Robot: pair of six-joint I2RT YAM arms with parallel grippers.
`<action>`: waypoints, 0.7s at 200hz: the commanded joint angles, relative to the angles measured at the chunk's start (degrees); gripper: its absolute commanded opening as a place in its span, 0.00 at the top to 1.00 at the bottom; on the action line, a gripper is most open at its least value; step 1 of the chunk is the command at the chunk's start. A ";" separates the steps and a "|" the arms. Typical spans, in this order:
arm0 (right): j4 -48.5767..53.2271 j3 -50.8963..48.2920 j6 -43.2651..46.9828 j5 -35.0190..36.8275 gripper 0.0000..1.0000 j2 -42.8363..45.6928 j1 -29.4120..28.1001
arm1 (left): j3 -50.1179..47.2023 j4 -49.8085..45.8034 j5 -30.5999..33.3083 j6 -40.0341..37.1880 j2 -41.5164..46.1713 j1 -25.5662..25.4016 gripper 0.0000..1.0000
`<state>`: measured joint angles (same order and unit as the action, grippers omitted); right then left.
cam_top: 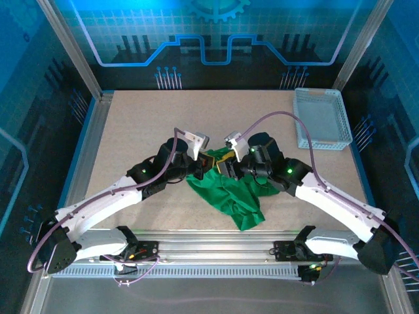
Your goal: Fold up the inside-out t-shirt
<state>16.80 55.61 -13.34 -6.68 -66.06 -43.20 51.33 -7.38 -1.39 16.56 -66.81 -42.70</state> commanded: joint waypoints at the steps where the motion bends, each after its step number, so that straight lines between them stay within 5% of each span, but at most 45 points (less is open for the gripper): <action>1: -1.15 1.98 -0.02 -0.55 0.72 -0.65 -0.81 | 1.27 1.53 -1.30 0.48 0.58 0.46 1.00; 76: -0.17 3.29 0.24 2.34 1.00 -1.70 -0.77 | 0.79 1.78 -1.96 0.06 0.98 0.51 1.00; 108: 0.67 3.80 0.94 3.01 1.00 -1.18 -0.79 | 0.79 1.46 -1.41 -0.29 1.18 0.51 0.99; 140: 4.38 5.86 1.89 4.21 1.00 1.28 -0.66 | 1.47 -0.75 2.51 -1.33 0.93 0.51 0.79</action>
<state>18.06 58.13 -12.97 -4.25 -67.33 -43.22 51.33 -7.20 -1.32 16.21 -66.81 -42.68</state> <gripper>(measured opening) 0.059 0.126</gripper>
